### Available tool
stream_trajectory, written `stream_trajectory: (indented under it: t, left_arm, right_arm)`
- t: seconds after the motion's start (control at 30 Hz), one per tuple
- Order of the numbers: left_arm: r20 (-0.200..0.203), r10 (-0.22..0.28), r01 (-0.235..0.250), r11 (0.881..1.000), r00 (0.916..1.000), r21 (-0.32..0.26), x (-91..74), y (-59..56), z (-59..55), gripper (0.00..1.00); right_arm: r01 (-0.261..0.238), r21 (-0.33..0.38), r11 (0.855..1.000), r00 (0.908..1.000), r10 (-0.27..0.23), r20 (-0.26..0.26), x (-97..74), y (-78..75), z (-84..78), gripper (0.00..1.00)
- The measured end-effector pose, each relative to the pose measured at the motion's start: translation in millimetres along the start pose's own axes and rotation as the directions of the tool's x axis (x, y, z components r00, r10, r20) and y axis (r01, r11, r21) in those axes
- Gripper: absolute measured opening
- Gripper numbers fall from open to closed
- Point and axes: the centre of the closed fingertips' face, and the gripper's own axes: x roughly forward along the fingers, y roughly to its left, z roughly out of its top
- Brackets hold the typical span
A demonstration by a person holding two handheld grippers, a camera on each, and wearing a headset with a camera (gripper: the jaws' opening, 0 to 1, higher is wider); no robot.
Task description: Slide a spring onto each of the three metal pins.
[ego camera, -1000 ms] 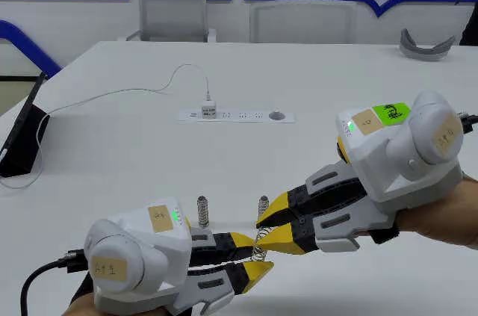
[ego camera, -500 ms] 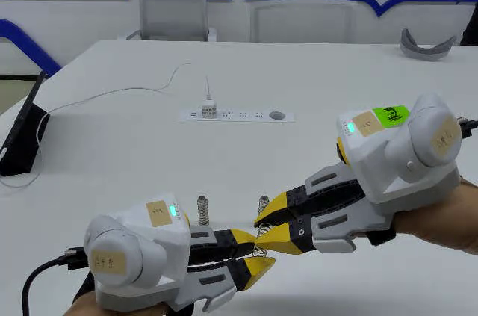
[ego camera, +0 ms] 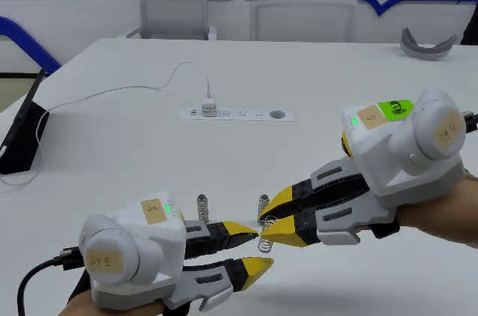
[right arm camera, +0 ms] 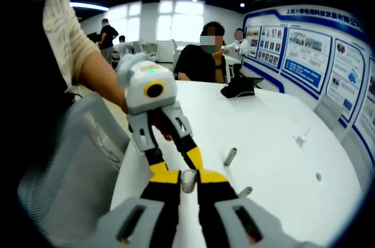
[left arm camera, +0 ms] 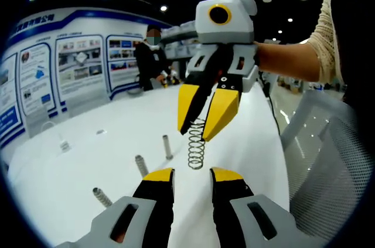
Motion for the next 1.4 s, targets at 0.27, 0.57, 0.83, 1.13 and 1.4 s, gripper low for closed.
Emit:
stream_trajectory:
  t: [0.27,0.57,0.83,1.13,1.4]
  left_arm:
    - [-0.005,0.029,-0.029,0.999,0.9996,-0.023,-9.1,7.2,-4.6,0.31]
    - [-0.016,0.077,-0.078,0.996,0.9969,-0.045,-22.2,18.9,-14.2,0.38]
    - [-0.026,0.122,-0.124,0.989,0.9922,-0.075,-34.0,29.7,-22.1,0.45]
    - [-0.038,0.164,-0.167,0.981,0.9857,-0.099,-45.0,38.7,-30.1,0.53]
    - [-0.047,0.199,-0.204,0.972,0.9788,-0.121,-54.5,46.6,-36.1,0.58]
  right_arm:
    - [0.015,0.007,1.000,0.9997,-0.015,-0.017,-5.0,-6.2,-4.5,0.12]
    - [0.056,0.024,0.998,0.9981,-0.055,-0.029,-17.8,-20.5,-11.3,0.12]
    - [0.100,0.042,0.994,0.9943,-0.099,-0.039,-29.9,-33.6,-16.9,0.12]
    - [0.150,0.056,0.987,0.9882,-0.148,-0.038,-43.8,-50.6,-17.8,0.12]
    - [0.211,0.081,0.974,0.9766,-0.206,-0.062,-55.8,-73.1,-26.8,0.12]
